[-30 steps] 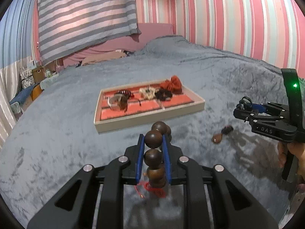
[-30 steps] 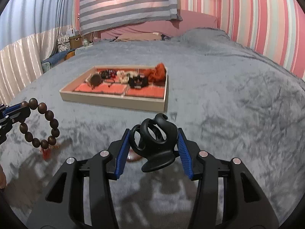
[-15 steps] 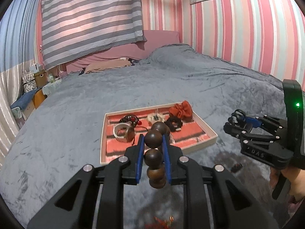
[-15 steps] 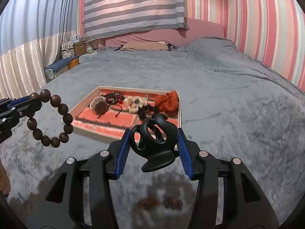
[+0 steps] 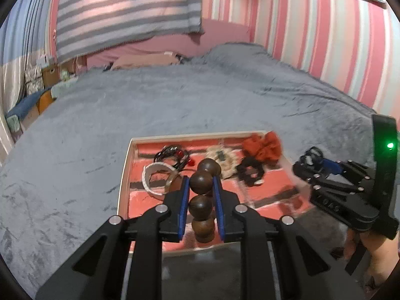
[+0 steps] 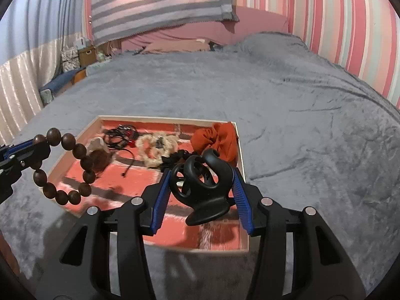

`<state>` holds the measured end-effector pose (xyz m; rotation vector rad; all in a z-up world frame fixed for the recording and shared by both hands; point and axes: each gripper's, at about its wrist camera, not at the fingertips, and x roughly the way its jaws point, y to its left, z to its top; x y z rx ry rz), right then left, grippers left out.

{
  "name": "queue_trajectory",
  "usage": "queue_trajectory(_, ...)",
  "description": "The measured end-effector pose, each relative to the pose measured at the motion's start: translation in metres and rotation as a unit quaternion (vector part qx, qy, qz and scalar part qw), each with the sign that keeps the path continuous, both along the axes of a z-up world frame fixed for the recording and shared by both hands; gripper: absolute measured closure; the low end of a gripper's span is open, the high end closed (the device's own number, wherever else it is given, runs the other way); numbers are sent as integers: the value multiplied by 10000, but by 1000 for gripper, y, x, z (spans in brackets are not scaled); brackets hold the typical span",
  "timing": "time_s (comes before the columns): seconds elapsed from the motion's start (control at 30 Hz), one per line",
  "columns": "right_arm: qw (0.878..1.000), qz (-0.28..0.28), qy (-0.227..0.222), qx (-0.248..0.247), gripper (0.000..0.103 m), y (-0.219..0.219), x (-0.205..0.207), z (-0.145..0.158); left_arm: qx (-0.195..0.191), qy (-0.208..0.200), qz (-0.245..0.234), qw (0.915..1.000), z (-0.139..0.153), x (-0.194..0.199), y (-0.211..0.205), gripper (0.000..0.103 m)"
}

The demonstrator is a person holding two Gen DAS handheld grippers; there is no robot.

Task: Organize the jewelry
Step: 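Carry bead bracelet and black holder into the tray and open both tools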

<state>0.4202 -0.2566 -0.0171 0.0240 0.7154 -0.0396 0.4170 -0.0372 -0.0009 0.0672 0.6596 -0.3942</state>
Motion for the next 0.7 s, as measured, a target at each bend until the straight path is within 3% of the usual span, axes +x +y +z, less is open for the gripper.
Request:
queue_trajectory(0.5, 9975, -221, 650, 175, 55, -14, 54, -49, 26, 952, 973, 9907, -70, 69, 39, 83)
queue_trajectory(0.7, 9967, -260, 765, 71, 55, -9, 64, -57, 380, 1022, 1143, 9874, -79, 75, 35, 82)
